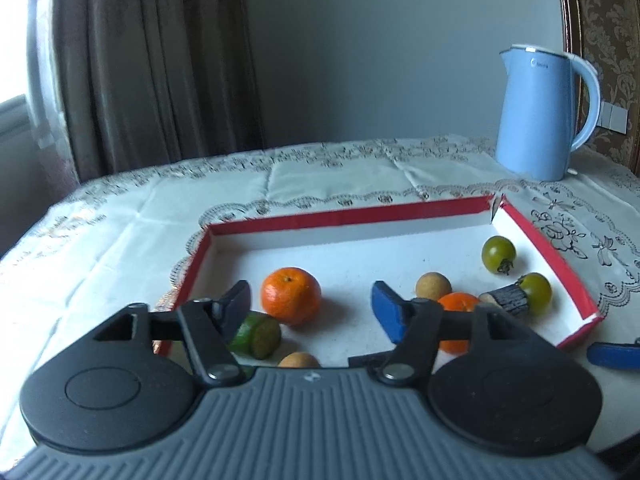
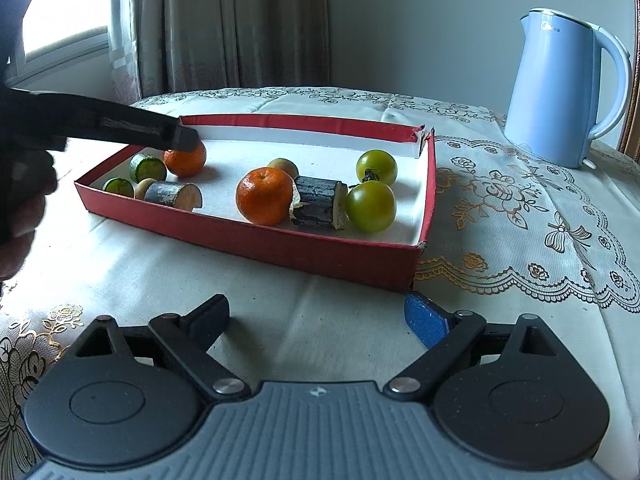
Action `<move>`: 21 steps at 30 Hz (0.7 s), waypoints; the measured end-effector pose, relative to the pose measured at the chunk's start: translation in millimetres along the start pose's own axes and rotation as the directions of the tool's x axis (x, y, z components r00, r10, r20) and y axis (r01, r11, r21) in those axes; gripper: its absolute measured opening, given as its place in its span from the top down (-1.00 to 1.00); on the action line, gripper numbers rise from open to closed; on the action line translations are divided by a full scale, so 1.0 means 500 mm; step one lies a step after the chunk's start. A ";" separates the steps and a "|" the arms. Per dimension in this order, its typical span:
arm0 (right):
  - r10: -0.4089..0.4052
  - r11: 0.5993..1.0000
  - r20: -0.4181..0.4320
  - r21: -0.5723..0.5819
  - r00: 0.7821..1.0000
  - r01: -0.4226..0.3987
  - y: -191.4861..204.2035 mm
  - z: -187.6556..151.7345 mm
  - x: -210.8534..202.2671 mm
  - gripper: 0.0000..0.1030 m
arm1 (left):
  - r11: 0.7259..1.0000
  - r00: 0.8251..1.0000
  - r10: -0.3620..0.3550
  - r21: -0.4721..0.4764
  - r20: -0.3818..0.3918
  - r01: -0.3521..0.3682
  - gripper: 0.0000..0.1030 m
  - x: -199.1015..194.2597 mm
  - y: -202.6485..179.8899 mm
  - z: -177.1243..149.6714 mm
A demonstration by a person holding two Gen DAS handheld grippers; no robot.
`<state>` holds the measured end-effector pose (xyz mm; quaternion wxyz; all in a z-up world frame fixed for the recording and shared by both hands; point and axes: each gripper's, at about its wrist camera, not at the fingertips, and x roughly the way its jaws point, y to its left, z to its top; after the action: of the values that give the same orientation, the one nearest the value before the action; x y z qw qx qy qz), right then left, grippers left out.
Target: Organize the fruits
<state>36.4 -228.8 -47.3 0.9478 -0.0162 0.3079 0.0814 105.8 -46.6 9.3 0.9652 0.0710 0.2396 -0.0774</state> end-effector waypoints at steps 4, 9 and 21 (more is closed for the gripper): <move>-0.001 1.000 -0.001 -0.002 1.000 0.001 0.001 -0.001 -0.001 -0.85 | 1.000 1.000 0.002 -0.007 0.027 -0.001 -0.48 -0.049 0.010 -0.008; -0.001 1.000 -0.002 -0.003 1.000 0.001 0.001 0.000 0.001 -0.85 | 0.999 1.000 0.010 -0.036 0.021 -0.009 -0.55 -0.092 0.025 -0.033; 0.004 0.991 0.004 0.132 1.000 -0.004 0.026 -0.007 -0.031 -0.88 | 0.992 0.998 0.042 -0.114 -0.056 -0.048 -0.62 -0.121 0.058 -0.109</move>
<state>19.7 -218.3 -40.7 0.9471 0.0474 0.3111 0.0626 33.9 -1.8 -6.9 0.9625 0.0224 0.2676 -0.0397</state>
